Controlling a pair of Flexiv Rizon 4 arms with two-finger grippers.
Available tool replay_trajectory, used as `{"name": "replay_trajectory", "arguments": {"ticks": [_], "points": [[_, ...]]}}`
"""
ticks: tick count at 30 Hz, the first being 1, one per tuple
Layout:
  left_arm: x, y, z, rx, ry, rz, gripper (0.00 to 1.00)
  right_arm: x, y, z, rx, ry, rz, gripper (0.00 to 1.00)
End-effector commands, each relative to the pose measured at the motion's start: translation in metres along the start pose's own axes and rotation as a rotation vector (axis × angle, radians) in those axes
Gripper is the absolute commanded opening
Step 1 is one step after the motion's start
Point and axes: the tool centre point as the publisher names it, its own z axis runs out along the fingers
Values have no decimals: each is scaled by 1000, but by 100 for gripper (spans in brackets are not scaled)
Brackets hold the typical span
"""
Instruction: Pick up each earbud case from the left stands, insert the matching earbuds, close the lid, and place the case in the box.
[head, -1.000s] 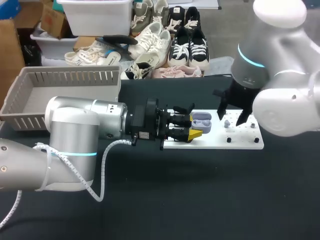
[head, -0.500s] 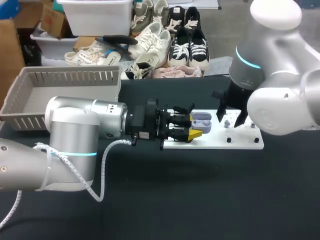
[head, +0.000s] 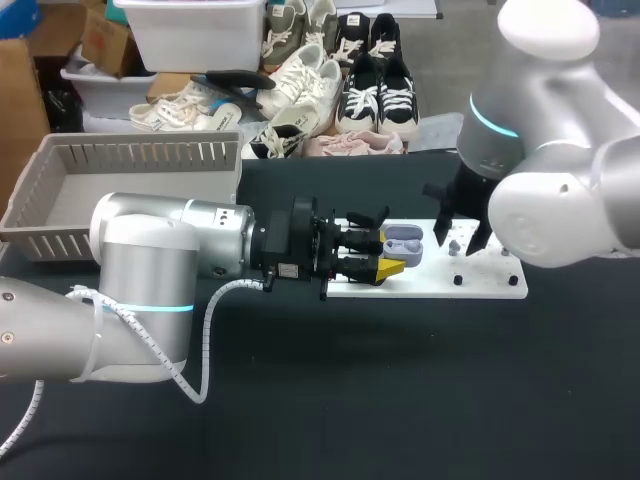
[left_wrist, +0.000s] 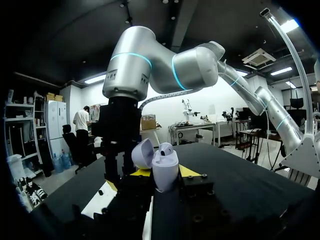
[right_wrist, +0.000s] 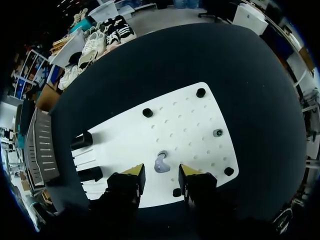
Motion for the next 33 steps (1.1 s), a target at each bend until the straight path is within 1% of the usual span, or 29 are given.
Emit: {"name": "replay_trajectory", "arguments": {"ticks": [1, 8, 19, 21, 23, 29, 30, 32, 33], "points": [[0, -1, 1, -5, -1, 2, 0, 0, 1, 1, 7, -3, 5, 40], [0, -1, 1, -5, -1, 2, 0, 0, 1, 3, 15, -3, 14, 38], [0, -1, 1, -5, -1, 2, 0, -1, 2, 6, 19, 2, 18, 33], [0, -1, 1, -5, -1, 2, 0, -1, 2, 7, 19, 3, 19, 31], [0, -1, 1, -5, -1, 2, 0, -1, 2, 7, 21, 3, 18, 26], [0, -1, 1, -5, -1, 2, 0, -2, 2, 9, 28, 5, 19, 22], [0, -1, 1, -5, -1, 2, 0, -2, 2, 9, 29, 5, 19, 21], [0, -1, 1, -5, -1, 2, 0, -2, 2, 9, 29, 6, 19, 3], [0, -1, 1, -5, -1, 2, 0, -2, 2, 9, 30, 6, 19, 0]]}}
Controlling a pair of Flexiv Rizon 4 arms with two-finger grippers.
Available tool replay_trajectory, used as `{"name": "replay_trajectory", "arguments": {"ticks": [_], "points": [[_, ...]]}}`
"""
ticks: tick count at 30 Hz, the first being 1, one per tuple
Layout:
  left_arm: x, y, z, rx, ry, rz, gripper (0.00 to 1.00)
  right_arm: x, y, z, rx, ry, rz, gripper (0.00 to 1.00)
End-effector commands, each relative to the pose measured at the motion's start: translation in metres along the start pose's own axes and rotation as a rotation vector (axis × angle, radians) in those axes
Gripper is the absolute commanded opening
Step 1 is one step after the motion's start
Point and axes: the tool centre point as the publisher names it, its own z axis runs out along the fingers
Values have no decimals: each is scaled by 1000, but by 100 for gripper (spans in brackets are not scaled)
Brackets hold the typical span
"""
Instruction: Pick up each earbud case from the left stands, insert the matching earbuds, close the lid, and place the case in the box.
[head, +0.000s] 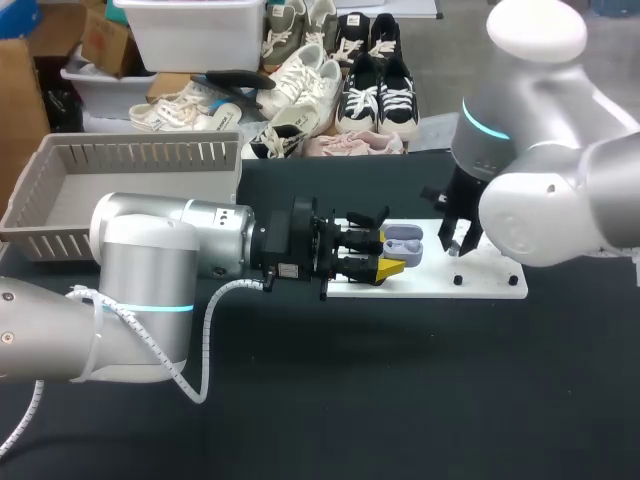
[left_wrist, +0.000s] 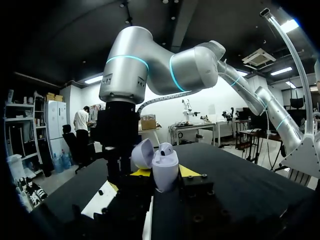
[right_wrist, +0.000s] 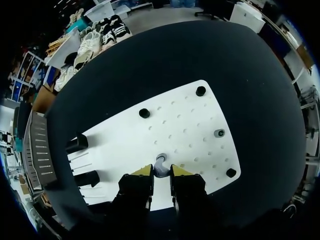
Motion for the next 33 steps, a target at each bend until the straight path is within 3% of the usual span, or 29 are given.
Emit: {"name": "replay_trajectory", "arguments": {"ticks": [1, 13, 33], "points": [[0, -1, 1, -5, -1, 1, 0, -2, 1, 1, 5, 3, 2, 0], [0, -1, 1, -5, -1, 1, 0, 1, -2, -4, 3, 8, -2, 0], [0, -1, 1, -5, -1, 1, 0, 22, -13, -78, -33, -49, -9, 0]]}}
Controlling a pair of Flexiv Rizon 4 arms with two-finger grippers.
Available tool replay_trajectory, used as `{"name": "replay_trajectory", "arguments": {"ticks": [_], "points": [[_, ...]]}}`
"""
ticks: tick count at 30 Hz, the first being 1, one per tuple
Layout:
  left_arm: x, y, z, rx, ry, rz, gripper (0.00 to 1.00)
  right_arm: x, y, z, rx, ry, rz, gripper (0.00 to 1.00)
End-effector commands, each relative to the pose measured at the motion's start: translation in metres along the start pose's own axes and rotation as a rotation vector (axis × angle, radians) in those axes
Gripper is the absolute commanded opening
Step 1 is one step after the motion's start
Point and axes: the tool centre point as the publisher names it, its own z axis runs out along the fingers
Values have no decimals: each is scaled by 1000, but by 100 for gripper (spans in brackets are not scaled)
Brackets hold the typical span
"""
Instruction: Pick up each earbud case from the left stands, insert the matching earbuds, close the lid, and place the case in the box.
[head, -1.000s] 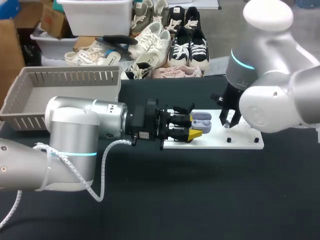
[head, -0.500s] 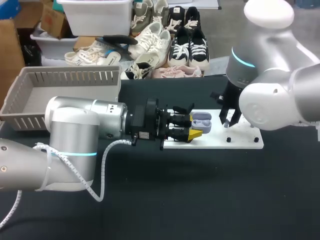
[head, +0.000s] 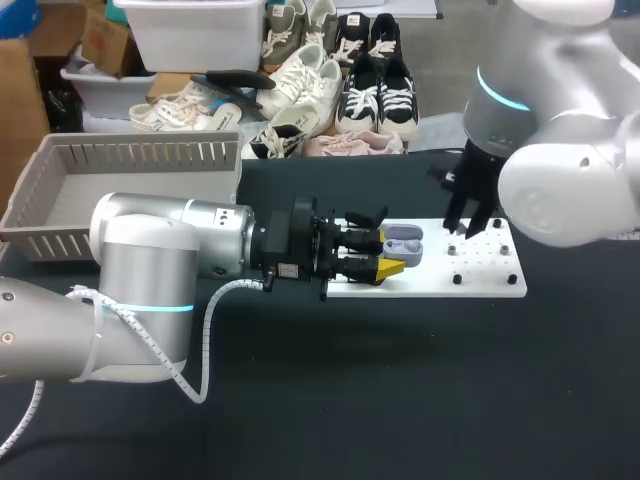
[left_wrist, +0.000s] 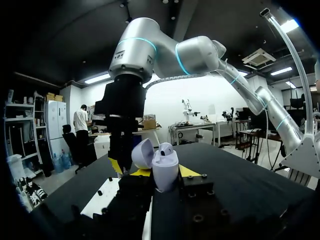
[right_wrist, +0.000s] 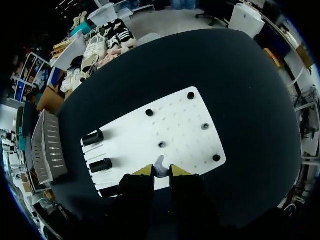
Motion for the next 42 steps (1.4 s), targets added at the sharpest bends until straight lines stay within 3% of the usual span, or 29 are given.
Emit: {"name": "replay_trajectory", "arguments": {"ticks": [1, 16, 24, 35, 42], "points": [[0, -1, 1, -5, -1, 2, 0, 16, -12, -27, -9, -37, -6, 0], [0, -1, 1, -5, -1, 2, 0, 43, -21, -100, 9, -38, -112, 0], [0, -1, 1, -5, -1, 2, 0, 75, -9, -140, -7, 26, -259, 0], [0, -1, 1, -5, -1, 2, 0, 111, 22, -151, -54, 107, -409, 0], [0, -1, 1, -5, -1, 2, 0, 126, 42, -143, -73, 149, -501, 0]]}}
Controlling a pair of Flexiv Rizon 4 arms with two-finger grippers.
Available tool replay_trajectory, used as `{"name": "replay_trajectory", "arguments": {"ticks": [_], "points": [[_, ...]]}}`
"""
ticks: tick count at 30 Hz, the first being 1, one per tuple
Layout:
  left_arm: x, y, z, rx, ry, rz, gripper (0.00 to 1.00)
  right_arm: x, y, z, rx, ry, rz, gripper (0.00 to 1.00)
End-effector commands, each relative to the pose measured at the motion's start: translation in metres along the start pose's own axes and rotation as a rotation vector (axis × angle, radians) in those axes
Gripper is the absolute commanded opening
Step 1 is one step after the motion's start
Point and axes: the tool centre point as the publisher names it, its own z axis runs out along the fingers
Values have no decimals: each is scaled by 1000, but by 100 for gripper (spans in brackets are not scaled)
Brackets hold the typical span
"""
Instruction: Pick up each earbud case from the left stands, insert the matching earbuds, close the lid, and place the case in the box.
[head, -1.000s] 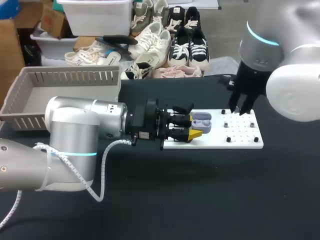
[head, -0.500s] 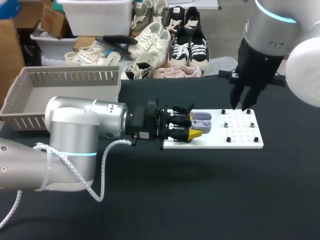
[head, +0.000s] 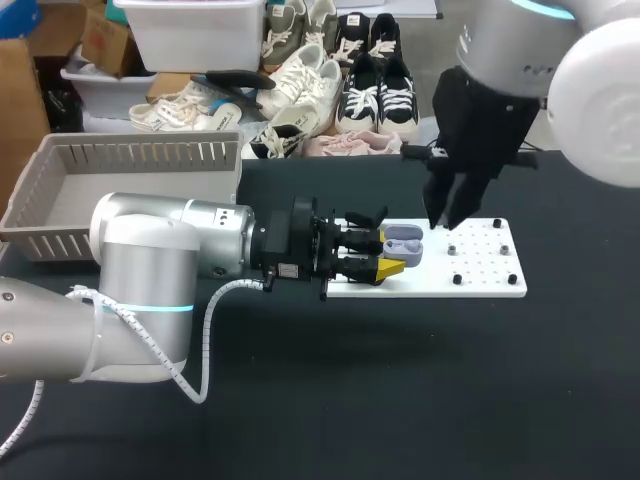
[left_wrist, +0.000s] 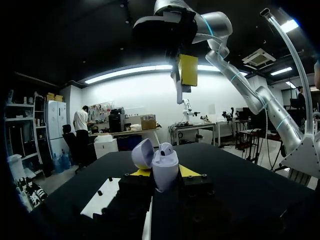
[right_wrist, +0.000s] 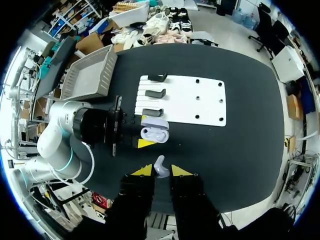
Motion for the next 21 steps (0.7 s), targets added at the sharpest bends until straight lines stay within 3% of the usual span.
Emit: {"name": "replay_trajectory", "arguments": {"ticks": [1, 6, 21], "points": [[0, -1, 0, -5, -1, 2, 0, -5, 14, 8, -4, 32, -46, 0], [0, -1, 0, -5, -1, 2, 0, -7, 23, 16, 0, 63, -79, 0], [0, -1, 0, -5, -1, 2, 0, -16, 24, 22, 25, 21, -32, 0]]}}
